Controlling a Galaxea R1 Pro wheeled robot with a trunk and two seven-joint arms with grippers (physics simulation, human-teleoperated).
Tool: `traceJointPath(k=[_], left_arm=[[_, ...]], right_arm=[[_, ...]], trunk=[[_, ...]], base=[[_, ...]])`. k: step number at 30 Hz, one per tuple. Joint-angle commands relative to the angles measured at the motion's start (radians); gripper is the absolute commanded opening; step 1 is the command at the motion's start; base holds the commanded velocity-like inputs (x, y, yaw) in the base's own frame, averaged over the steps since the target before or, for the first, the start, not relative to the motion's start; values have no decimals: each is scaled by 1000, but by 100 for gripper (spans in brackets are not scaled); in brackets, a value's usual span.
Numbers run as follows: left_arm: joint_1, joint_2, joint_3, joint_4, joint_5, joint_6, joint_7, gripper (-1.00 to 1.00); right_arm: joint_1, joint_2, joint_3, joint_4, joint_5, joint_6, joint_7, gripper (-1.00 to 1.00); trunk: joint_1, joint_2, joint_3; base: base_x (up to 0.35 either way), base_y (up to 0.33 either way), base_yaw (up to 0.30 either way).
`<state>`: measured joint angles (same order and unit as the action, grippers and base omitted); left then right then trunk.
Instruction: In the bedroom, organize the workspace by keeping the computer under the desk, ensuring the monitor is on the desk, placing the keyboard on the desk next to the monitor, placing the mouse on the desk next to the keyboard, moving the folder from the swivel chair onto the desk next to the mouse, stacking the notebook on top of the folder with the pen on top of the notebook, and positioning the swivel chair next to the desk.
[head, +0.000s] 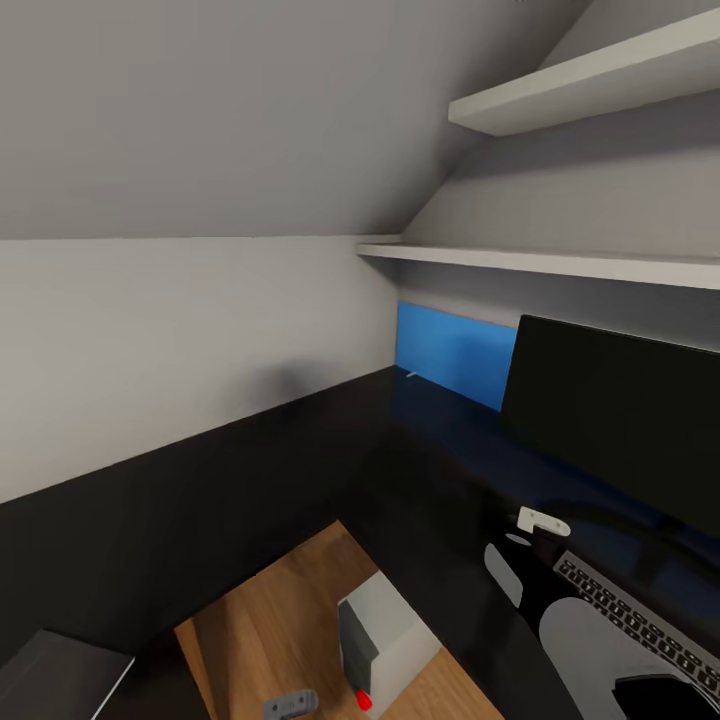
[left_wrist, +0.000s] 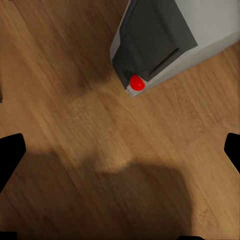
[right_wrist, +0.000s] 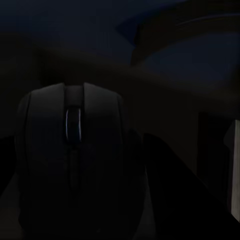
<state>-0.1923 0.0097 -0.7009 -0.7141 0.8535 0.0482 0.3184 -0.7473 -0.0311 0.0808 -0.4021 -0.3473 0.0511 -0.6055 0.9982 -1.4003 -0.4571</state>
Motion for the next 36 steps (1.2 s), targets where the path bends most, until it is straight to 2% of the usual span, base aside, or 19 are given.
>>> traceJointPath(k=[1,12,13,36], left_arm=[[-1,1,-5,-2,4,2,8,100],[-1,2,-5,-2,2,2,8,100],[-1,2,-5,-2,2,2,8,100],[-1,2,-5,-2,2,2,8,100]], right_arm=[[0,-1,8,-1,-7,4,-5,-100],[0,-1,9,-2,-7,3,-3,-100],[0,-1,9,-2,-7,3,-3,100],[0,0,8,-19,-7,3,-4,100]], trunk=[[0,-1,-1],[0,-1,-1],[0,-1,-1],[0,-1,-1]], base=[[0,0,-8],[0,0,-1],[0,0,0],[0,0,0]])
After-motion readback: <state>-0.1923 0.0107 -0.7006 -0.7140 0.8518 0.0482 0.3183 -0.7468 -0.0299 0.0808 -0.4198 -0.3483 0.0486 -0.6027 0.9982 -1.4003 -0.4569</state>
